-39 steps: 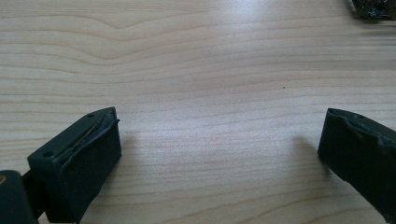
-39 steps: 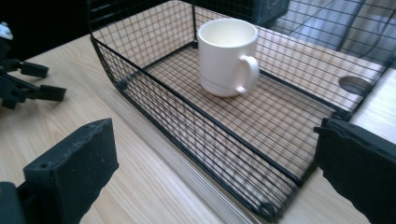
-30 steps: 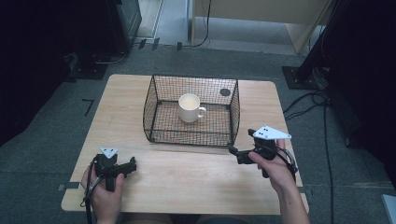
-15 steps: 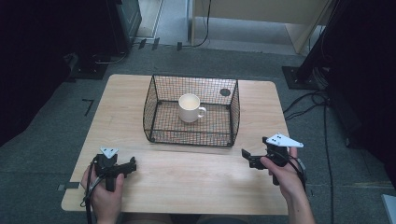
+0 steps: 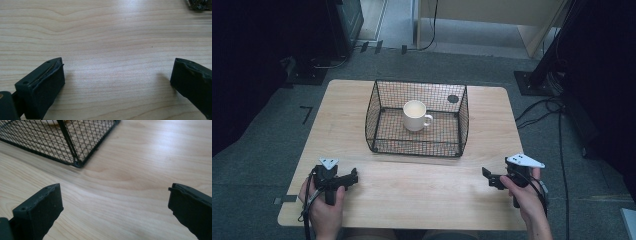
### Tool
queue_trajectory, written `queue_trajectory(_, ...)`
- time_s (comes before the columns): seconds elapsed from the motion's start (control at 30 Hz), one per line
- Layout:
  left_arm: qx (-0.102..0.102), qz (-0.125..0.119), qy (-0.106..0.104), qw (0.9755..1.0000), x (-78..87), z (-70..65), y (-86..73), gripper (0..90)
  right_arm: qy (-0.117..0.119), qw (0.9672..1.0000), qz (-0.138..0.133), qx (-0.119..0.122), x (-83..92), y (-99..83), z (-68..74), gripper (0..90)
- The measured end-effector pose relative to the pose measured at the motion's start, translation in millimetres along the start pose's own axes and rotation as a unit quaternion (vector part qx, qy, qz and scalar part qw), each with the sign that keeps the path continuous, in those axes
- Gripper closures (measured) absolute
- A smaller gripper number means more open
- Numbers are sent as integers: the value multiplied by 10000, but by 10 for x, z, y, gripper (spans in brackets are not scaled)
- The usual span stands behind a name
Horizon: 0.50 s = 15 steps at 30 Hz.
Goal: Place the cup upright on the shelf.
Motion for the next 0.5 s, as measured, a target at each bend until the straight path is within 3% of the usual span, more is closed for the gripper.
queue_trajectory(0.5, 1, 0, 1, 10000, 0, 0, 0, 0, -585, 9977, 335, -39, 102, -317, -283, 0)
Point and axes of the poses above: each handheld gripper's, and its own axes: x roughly backward along the jaws, y roughly out of its top, z roughly to its left, the point moved 7 cm from there along -x, roughly forward along the jaws, and after that the axes turned 11 degrees about -z, right-handed, at the moved point
